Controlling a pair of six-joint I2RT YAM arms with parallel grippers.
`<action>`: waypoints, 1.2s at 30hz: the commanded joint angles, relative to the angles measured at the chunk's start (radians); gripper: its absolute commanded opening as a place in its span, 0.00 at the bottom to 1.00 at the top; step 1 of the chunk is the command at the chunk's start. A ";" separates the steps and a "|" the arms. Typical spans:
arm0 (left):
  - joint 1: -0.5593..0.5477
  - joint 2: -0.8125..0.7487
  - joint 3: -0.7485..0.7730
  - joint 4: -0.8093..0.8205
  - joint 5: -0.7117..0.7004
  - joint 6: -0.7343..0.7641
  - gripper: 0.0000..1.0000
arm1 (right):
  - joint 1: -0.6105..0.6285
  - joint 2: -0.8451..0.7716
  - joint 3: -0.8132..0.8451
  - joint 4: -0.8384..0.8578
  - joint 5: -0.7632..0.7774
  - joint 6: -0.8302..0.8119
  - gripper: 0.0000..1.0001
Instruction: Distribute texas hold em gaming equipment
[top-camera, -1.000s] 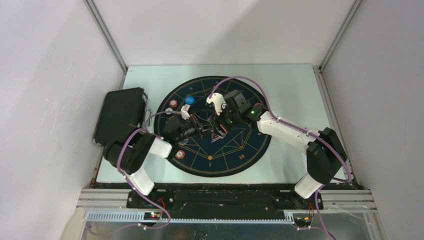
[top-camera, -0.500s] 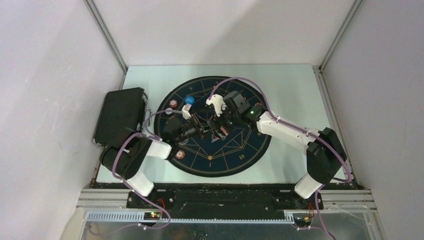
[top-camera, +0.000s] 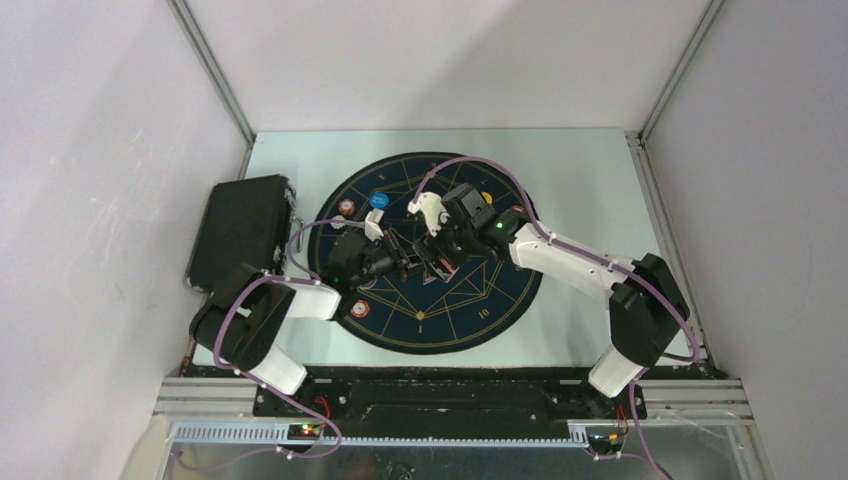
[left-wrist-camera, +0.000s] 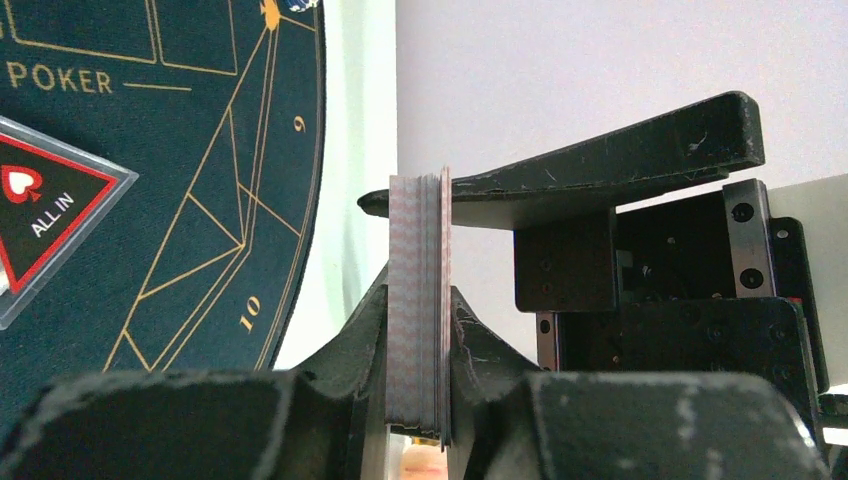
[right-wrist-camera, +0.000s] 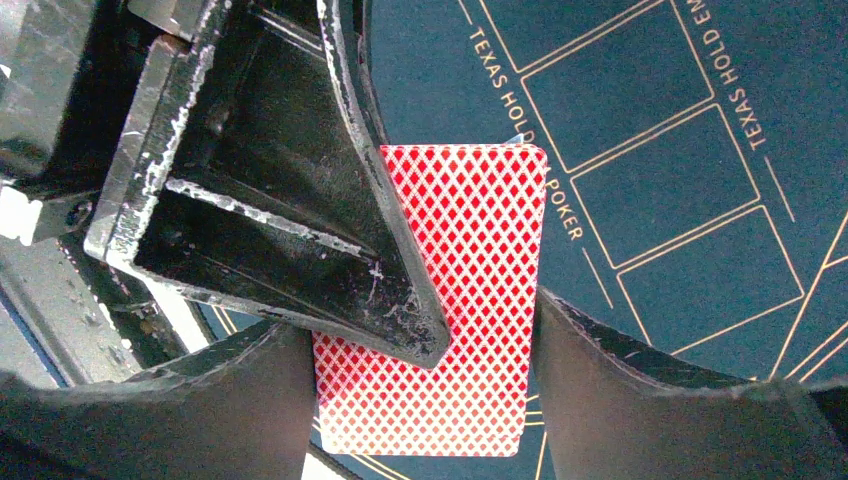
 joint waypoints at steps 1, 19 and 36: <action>-0.015 -0.028 0.033 0.049 0.010 0.012 0.00 | 0.000 0.012 0.044 0.006 -0.004 -0.009 0.73; -0.019 -0.012 0.040 0.063 0.023 0.010 0.00 | 0.001 0.032 0.101 -0.061 0.056 0.008 0.15; -0.019 0.031 0.028 0.181 0.051 -0.042 0.00 | 0.002 0.057 0.168 -0.147 0.111 0.040 0.82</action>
